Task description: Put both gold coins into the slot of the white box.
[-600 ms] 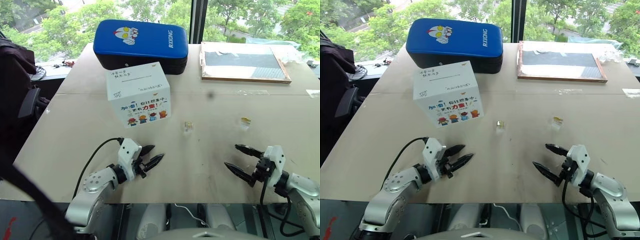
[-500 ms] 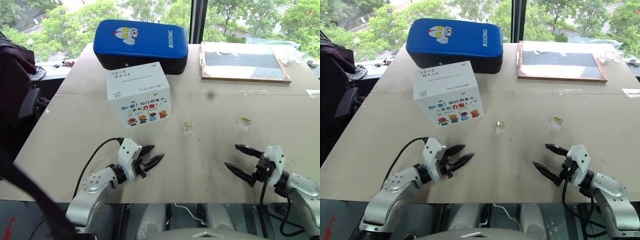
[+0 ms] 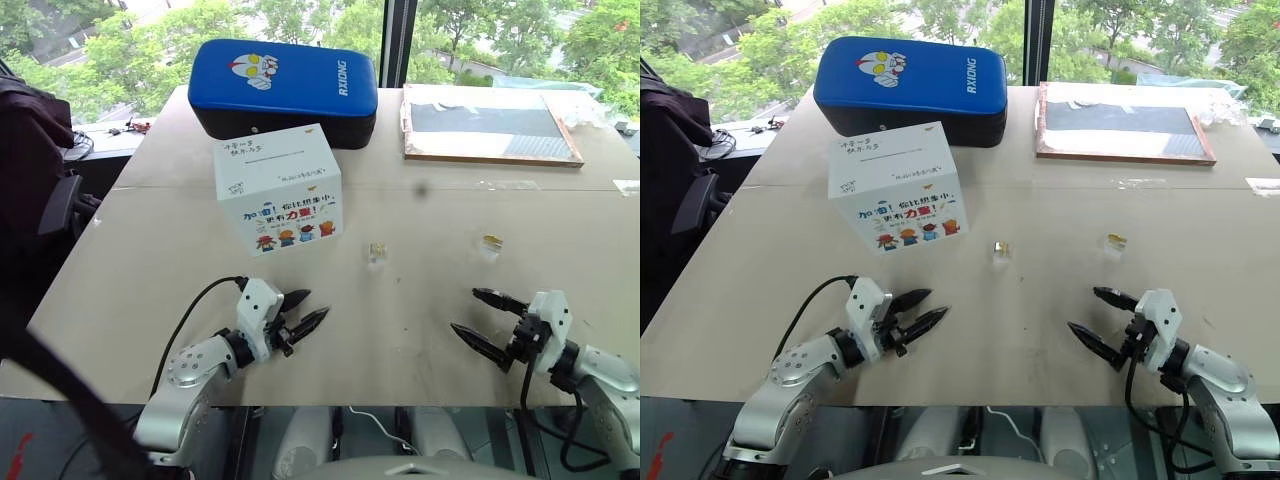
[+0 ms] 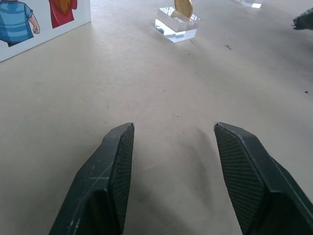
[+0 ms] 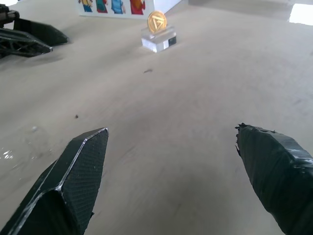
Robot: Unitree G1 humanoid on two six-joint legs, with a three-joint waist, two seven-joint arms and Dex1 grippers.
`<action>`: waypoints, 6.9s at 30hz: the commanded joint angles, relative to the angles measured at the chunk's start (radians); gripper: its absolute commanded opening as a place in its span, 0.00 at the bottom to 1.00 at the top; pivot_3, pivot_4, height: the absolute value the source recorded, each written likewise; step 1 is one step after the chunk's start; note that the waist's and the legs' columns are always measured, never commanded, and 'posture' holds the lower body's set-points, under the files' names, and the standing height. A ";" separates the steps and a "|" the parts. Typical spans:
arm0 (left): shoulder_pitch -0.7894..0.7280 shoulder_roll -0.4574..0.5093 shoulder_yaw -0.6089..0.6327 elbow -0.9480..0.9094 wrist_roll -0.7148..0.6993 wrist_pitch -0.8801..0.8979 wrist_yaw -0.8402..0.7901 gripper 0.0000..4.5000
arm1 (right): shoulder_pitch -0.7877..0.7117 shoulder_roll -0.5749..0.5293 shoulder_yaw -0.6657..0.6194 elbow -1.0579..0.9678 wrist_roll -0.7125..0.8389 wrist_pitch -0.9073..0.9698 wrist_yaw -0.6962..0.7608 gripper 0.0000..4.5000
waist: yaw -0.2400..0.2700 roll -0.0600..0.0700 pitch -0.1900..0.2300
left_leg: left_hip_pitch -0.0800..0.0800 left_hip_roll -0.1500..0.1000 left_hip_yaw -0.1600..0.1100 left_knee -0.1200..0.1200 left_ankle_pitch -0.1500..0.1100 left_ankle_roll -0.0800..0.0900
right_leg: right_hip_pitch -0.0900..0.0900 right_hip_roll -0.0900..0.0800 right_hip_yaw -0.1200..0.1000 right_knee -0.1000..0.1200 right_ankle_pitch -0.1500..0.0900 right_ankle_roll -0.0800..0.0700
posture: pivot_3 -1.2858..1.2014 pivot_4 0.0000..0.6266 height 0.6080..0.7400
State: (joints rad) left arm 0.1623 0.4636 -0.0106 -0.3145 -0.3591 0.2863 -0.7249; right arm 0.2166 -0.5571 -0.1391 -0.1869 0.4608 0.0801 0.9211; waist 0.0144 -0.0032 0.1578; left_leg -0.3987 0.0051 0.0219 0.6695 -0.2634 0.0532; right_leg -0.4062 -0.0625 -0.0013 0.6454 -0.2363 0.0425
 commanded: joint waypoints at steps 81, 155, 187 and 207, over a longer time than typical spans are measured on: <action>-0.483 -0.455 0.057 -0.136 -0.933 0.396 0.406 0.31 | -0.630 0.409 0.002 -0.201 1.071 0.670 -0.733 0.00 | -0.026 -0.002 0.001 | -0.001 -0.001 -0.001 0.001 0.000 0.000 | 0.000 0.010 0.001 0.002 0.003 0.004 | 0.52 0.24 1.00; -1.272 0.411 -0.066 1.160 0.128 -0.162 -0.774 0.00 | -0.619 -0.061 0.046 -0.362 0.359 0.447 -0.268 0.86 | -0.023 -0.018 0.016 | -0.018 0.000 -0.002 0.001 0.000 0.000 | -0.015 0.010 -0.003 0.000 0.002 0.006 | 0.52 0.24 1.00; -0.548 0.353 0.204 -0.184 -0.340 0.512 -0.340 0.67 | -0.514 0.218 0.449 -0.109 -0.180 0.392 -0.507 0.87 | -0.047 -0.019 0.017 | -0.016 0.001 -0.004 0.013 0.001 -0.001 | -0.018 0.009 0.005 0.018 0.002 0.006 | 0.52 0.24 1.00; -0.267 0.244 0.061 -0.235 -0.074 0.329 -0.032 0.68 | -0.548 0.347 0.414 0.041 -0.301 0.326 -0.520 0.37 | -0.028 -0.019 0.017 | -0.013 0.000 -0.004 0.013 0.002 -0.004 | -0.015 0.009 0.004 0.017 0.003 0.003 | 0.52 0.24 1.00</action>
State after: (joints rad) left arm -0.1116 0.6993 0.0329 -0.5442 -0.4349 0.6441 -0.7525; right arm -0.3246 -0.2185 0.2953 -0.1223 0.1629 0.4283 0.3979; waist -0.0137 -0.0220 0.1746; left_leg -0.4121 0.0054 0.0175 0.6825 -0.2611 0.0491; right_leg -0.4216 -0.0536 0.0010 0.6627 -0.2329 0.0454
